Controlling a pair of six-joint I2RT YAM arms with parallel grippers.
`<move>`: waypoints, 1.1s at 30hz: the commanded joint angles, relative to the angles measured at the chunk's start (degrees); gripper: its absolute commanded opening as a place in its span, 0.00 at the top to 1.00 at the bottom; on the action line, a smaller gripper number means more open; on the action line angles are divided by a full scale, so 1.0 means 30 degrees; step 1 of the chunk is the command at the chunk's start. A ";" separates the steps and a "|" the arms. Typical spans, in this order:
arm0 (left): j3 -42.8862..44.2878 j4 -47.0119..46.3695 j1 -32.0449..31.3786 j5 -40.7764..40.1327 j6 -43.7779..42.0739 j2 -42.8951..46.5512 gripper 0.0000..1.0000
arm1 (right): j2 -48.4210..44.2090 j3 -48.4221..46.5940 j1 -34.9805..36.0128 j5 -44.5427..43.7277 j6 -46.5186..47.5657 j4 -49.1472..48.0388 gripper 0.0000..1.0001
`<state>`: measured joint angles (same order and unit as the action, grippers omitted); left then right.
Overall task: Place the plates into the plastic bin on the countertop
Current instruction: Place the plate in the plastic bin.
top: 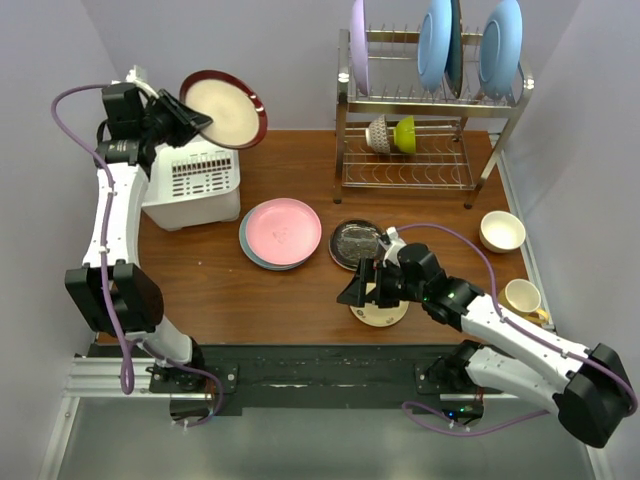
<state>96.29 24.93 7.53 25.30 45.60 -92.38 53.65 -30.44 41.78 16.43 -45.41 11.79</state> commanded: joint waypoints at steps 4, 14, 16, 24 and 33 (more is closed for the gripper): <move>0.1769 -0.1722 0.1210 -0.0312 0.0884 -0.0027 1.00 | 0.0193 0.0243 0.0077 0.0296 0.0458 0.0054 0.01; 0.0221 -0.1013 0.2352 -0.2310 0.0120 0.0089 1.00 | 0.0691 0.0682 0.0077 0.0530 0.0429 -0.0415 0.01; -0.0423 -0.1306 0.2616 -0.2339 0.0150 0.0148 1.00 | 0.0721 0.0799 0.0048 0.0560 0.0487 -0.0415 0.01; -0.2535 -0.2156 0.3202 -0.2895 0.0121 0.0090 1.00 | 0.0721 0.1122 0.0048 0.0501 0.0517 -0.0473 0.01; -0.2537 -0.2712 0.3349 -0.2428 0.0091 -0.1548 1.00 | 0.0956 0.1063 0.0077 0.0501 0.0546 -0.0532 0.01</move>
<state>85.73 27.57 17.02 14.39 45.28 -96.47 55.96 -27.57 41.78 16.47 -44.73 11.99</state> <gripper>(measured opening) 0.299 0.986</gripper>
